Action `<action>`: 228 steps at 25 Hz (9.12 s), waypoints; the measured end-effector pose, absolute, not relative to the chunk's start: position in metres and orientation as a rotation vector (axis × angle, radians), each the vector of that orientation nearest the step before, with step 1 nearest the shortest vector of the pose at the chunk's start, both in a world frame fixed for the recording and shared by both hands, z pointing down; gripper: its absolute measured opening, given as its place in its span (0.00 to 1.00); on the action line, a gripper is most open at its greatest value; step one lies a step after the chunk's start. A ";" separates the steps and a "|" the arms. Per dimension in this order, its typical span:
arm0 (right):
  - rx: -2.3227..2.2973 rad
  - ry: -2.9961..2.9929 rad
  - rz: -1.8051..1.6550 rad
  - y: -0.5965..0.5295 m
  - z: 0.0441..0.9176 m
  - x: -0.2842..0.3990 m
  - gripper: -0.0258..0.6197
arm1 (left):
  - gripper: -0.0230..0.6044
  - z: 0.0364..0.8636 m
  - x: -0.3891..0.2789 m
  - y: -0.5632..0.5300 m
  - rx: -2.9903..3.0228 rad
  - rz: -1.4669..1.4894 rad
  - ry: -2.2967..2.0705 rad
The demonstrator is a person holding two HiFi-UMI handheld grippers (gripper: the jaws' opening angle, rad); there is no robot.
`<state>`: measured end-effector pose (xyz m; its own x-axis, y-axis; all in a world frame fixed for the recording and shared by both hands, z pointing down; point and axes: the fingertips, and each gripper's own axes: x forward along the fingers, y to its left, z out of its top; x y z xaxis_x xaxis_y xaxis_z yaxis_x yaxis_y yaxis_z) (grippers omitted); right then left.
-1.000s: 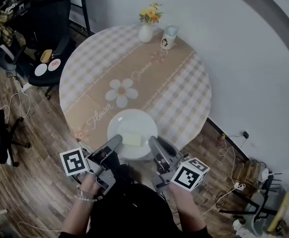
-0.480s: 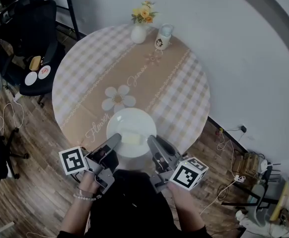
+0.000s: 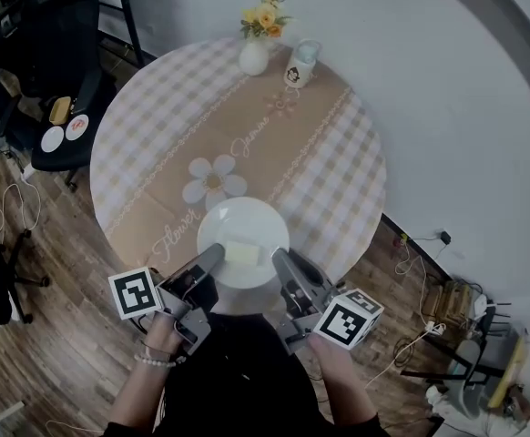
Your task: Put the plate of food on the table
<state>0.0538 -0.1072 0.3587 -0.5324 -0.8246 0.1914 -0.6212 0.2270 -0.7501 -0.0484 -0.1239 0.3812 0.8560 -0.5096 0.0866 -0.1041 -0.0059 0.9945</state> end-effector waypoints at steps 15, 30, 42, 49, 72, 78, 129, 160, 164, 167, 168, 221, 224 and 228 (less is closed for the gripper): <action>-1.275 2.289 -1.314 -0.122 0.380 0.061 0.10 | 0.06 0.400 -0.043 -0.128 1.499 -0.357 -0.587; -1.284 2.301 -1.384 -0.146 0.412 0.068 0.10 | 0.06 0.430 -0.036 -0.151 1.488 -0.290 -0.623; -1.308 2.276 -1.493 -0.159 0.465 0.072 0.10 | 0.06 0.476 -0.029 -0.167 1.422 -0.252 -0.609; -1.366 2.254 -1.548 -0.165 0.493 0.079 0.10 | 0.06 0.503 -0.021 -0.175 1.405 -0.224 -0.584; -1.464 2.212 -1.732 -0.183 0.579 0.090 0.11 | 0.06 0.582 -0.010 -0.198 1.362 -0.166 -0.627; -1.490 2.225 -1.765 -0.184 0.592 0.092 0.11 | 0.06 0.595 -0.008 -0.200 1.359 -0.149 -0.639; -1.172 4.018 0.886 -0.116 0.575 0.031 0.17 | 0.06 0.608 -0.001 -0.203 1.330 -0.123 -0.667; -1.355 4.045 1.027 -0.128 0.601 0.026 0.04 | 0.35 0.592 -0.017 -0.197 1.247 -0.235 -0.633; -1.252 4.065 0.957 -0.124 0.600 0.018 0.21 | 0.35 0.591 -0.013 -0.199 1.245 -0.238 -0.629; -1.218 4.044 1.052 -0.118 0.602 0.002 0.17 | 0.35 0.592 -0.018 -0.193 1.244 -0.239 -0.627; -1.239 4.032 1.076 -0.119 0.602 0.000 0.12 | 0.35 0.592 -0.018 -0.193 1.243 -0.238 -0.626; -1.658 2.836 -0.308 -0.144 0.328 0.070 0.04 | 0.04 0.298 -0.076 -0.178 2.394 -0.083 -1.282; -1.641 2.797 -0.289 -0.135 0.312 0.065 0.04 | 0.04 0.280 -0.079 -0.164 2.476 -0.084 -1.301; -1.624 2.782 -0.246 -0.137 0.292 0.066 0.04 | 0.04 0.264 -0.071 -0.161 2.548 -0.066 -1.318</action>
